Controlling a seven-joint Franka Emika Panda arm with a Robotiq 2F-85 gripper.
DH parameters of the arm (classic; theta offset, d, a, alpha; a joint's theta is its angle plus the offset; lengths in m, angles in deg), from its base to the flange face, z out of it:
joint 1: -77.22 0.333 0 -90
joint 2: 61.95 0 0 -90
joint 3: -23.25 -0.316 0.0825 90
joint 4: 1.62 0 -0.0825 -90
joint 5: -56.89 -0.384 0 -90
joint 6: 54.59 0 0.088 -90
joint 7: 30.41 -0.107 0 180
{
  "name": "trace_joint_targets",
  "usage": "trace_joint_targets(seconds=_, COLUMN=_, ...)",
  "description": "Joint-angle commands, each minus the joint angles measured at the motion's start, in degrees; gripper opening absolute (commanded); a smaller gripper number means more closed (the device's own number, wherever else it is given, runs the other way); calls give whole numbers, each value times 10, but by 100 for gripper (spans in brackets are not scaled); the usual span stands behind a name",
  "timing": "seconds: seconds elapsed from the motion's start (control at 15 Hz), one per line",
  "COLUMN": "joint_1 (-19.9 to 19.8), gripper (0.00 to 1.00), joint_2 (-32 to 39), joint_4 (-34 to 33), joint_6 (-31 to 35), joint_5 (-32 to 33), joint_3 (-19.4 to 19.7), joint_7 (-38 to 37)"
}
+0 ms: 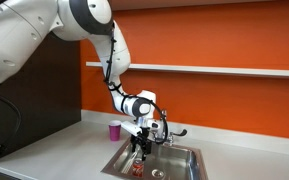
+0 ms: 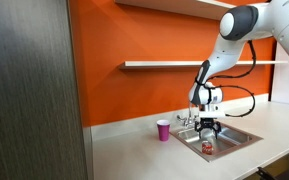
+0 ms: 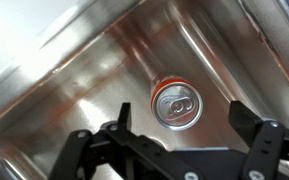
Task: Put the can in the sink
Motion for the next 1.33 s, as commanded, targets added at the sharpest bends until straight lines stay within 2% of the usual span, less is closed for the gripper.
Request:
trace_joint_targets(seconds=0.0, joint_1=12, gripper=100, joint_2=-60, joint_4=51, joint_6=1, joint_5=7, joint_3=9, joint_7=-3)
trace_joint_targets(seconds=0.53, joint_1=48, gripper=100, joint_2=-149, joint_4=137, joint_6=-3, joint_5=57, joint_3=10, joint_7=1)
trace_joint_targets(seconds=1.27, joint_1=95, gripper=100, joint_2=-307, joint_4=321, joint_6=-11, joint_5=118, joint_3=-9, joint_7=-12)
